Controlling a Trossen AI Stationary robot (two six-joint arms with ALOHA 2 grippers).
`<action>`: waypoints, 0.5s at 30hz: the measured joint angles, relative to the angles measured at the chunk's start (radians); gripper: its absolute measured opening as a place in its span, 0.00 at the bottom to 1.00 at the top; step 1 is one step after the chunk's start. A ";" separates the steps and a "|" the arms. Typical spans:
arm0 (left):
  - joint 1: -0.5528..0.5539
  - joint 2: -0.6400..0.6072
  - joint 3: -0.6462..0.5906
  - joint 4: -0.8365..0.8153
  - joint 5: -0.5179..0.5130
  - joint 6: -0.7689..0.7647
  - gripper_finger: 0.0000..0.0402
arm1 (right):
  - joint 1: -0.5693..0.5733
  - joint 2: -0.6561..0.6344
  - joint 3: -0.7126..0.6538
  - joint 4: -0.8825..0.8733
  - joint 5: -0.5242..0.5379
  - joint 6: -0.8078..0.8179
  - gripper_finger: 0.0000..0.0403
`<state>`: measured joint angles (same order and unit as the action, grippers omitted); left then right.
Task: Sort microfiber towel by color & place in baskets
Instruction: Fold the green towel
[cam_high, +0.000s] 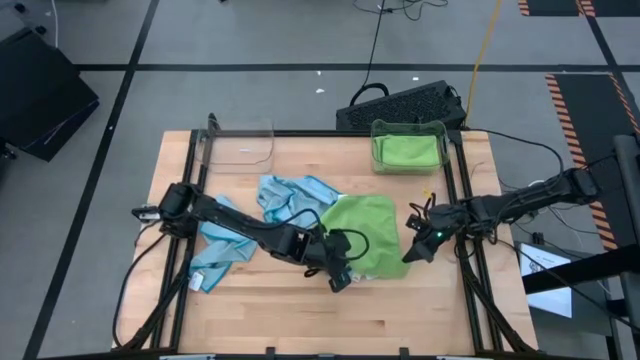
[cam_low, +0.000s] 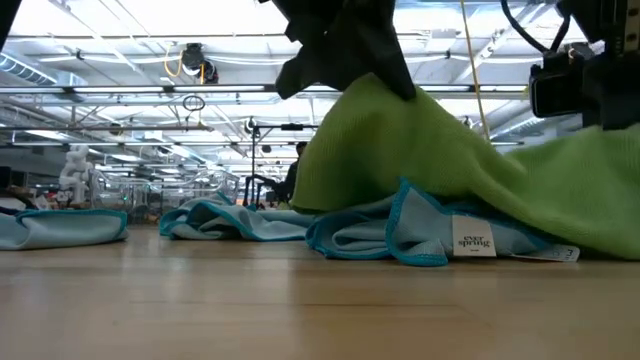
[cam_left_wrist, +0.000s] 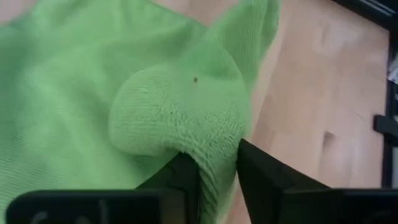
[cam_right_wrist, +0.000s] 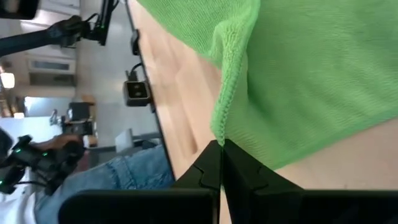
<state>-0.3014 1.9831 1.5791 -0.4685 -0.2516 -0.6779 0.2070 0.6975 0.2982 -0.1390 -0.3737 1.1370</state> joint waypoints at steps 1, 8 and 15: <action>0.001 0.000 0.000 0.001 -0.015 0.004 0.28 | 0.000 0.000 -0.004 0.000 0.008 0.000 0.00; 0.005 0.000 0.000 -0.002 -0.009 -0.009 0.41 | 0.000 0.004 -0.013 0.000 0.069 -0.030 0.00; -0.027 -0.020 0.001 -0.016 0.069 -0.109 0.48 | 0.000 0.004 -0.013 0.000 0.090 -0.066 0.00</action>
<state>-0.3287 1.9633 1.5799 -0.4846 -0.1829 -0.7866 0.2070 0.7017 0.2855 -0.1387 -0.2835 1.0711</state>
